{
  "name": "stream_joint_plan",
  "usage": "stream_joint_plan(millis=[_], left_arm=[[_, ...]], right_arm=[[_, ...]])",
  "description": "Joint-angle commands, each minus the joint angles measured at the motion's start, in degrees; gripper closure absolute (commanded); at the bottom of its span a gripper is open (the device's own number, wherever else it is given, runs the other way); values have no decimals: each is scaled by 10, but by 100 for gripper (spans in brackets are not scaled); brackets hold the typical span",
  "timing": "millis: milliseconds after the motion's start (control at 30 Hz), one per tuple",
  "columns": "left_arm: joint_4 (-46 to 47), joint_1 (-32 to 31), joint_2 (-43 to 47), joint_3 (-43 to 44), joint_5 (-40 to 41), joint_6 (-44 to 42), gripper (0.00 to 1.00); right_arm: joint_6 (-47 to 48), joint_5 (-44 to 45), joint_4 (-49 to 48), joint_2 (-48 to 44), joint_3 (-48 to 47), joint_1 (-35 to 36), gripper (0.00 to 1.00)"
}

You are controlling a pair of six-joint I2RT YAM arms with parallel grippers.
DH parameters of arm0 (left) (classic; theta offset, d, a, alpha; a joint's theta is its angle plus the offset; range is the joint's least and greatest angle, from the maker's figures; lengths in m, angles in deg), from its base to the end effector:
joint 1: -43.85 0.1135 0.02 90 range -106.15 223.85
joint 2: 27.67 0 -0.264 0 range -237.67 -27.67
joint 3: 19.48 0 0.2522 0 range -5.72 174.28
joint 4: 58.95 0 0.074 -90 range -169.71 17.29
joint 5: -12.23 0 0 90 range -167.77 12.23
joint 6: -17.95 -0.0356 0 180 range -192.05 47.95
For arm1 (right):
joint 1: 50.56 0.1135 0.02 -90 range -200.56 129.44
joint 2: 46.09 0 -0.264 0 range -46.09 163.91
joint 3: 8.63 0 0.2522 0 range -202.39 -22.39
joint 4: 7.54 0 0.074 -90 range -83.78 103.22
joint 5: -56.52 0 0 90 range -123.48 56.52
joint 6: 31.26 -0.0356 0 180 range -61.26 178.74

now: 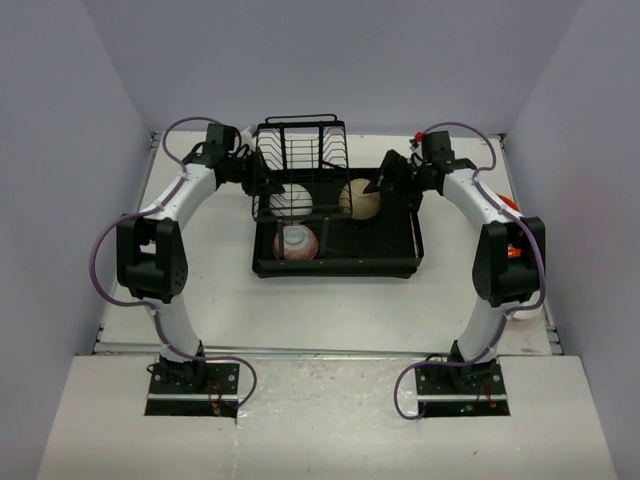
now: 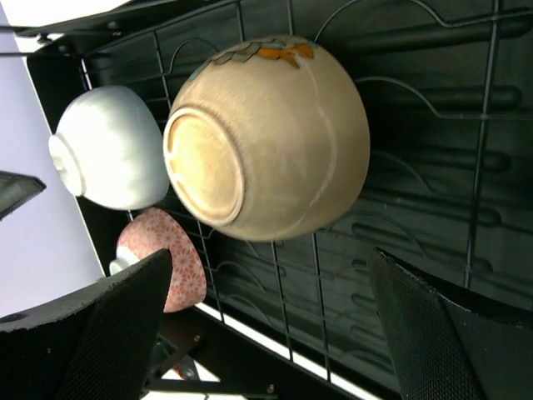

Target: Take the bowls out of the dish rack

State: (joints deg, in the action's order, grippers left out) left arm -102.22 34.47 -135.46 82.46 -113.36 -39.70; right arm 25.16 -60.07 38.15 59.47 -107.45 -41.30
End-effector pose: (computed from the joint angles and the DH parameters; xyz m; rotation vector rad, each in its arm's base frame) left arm 0.4099 -0.0887 0.2613 -0.2033 2.4918 -1.0740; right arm 0.3980 0.0810 0.2543 0.3379 2.5447 0.8807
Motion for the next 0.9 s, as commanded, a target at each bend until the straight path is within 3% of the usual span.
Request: stream_joint_plan(millis=[0,433,733,867], left_arm=[[39,-7,9,1,-52,-25,100],[25,-7,-1,10,-42,-34,100],[23,-7,-8,15,-42,-34,100],[18,-7,-13,18,-42,-38,100]], right_arm=[[-20,-55,-69,18,11,-7,1],[-14,-58,-82,93,-32,-14,1],[-25,-108,-139,112,-20,-15,1],[-40,-136,-192,92,7,-15,6]])
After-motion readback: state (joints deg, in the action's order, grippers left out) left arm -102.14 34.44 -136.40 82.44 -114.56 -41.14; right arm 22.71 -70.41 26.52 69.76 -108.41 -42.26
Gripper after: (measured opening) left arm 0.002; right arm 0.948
